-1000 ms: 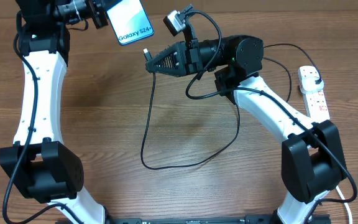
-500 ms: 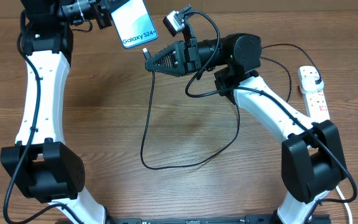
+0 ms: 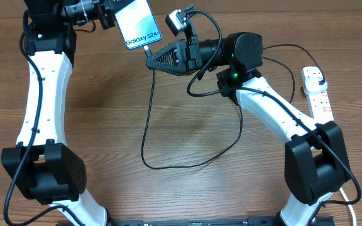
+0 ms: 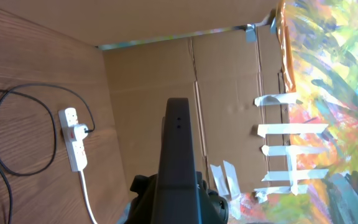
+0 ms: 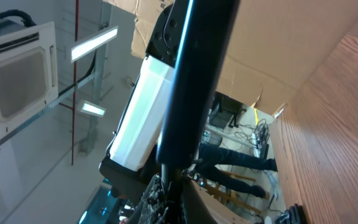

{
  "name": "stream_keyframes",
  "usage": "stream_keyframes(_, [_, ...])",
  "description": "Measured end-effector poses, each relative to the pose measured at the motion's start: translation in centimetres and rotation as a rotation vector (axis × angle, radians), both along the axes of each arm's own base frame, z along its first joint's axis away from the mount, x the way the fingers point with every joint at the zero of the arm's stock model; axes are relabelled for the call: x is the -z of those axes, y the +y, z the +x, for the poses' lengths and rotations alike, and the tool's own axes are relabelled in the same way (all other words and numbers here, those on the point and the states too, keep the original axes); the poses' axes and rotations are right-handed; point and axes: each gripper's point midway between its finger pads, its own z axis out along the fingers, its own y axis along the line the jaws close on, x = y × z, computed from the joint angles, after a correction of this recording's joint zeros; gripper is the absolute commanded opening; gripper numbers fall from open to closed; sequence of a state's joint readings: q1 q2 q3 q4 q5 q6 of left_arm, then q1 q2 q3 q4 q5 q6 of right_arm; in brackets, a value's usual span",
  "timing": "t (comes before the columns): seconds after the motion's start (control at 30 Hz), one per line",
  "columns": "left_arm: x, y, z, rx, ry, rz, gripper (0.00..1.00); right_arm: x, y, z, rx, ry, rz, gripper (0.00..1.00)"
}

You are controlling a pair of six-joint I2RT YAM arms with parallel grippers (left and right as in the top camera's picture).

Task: Plug charger to phone and switch on socket

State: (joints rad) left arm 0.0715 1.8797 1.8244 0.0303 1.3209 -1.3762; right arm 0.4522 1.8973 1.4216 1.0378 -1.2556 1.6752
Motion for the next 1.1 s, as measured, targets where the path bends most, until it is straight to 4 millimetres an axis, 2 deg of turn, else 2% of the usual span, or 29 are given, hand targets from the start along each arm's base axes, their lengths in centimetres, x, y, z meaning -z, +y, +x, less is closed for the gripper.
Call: stream_keyframes(1.1, [0.08, 0.00, 0.00, 0.000, 0.040, -0.011, 0.04, -0.12, 0.03, 0.23, 0.013, 0.006, 0.007, 0.04])
